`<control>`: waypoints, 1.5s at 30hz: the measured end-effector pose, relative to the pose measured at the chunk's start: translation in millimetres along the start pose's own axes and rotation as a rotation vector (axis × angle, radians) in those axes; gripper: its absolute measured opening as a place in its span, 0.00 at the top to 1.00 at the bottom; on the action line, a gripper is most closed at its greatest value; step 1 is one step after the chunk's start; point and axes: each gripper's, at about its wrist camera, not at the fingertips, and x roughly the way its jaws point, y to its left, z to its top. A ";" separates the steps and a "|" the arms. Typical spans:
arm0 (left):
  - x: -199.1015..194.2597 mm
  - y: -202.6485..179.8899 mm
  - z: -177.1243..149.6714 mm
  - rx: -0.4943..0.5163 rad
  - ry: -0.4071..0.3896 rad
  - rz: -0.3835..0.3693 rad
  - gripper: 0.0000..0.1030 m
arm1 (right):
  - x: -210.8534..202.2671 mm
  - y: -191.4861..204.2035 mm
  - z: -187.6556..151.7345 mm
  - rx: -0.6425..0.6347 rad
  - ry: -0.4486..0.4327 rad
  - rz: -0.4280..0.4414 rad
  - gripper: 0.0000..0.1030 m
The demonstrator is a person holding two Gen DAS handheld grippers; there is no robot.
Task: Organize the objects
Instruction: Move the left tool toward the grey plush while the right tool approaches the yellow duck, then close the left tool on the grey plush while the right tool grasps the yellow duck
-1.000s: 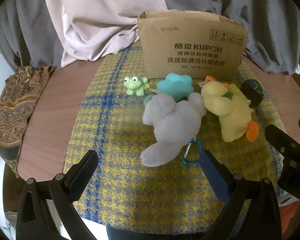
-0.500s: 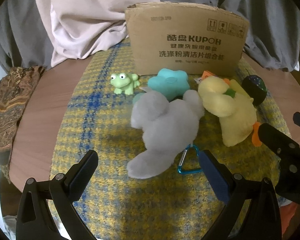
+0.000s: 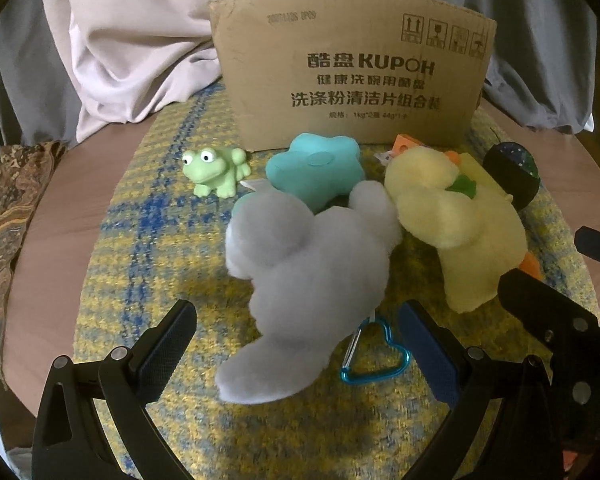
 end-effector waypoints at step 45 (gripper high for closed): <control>1.6 39.0 -7.2 -0.075 -0.009 -0.023 0.47 | 41.3 28.0 12.8 0.002 0.058 0.012 0.39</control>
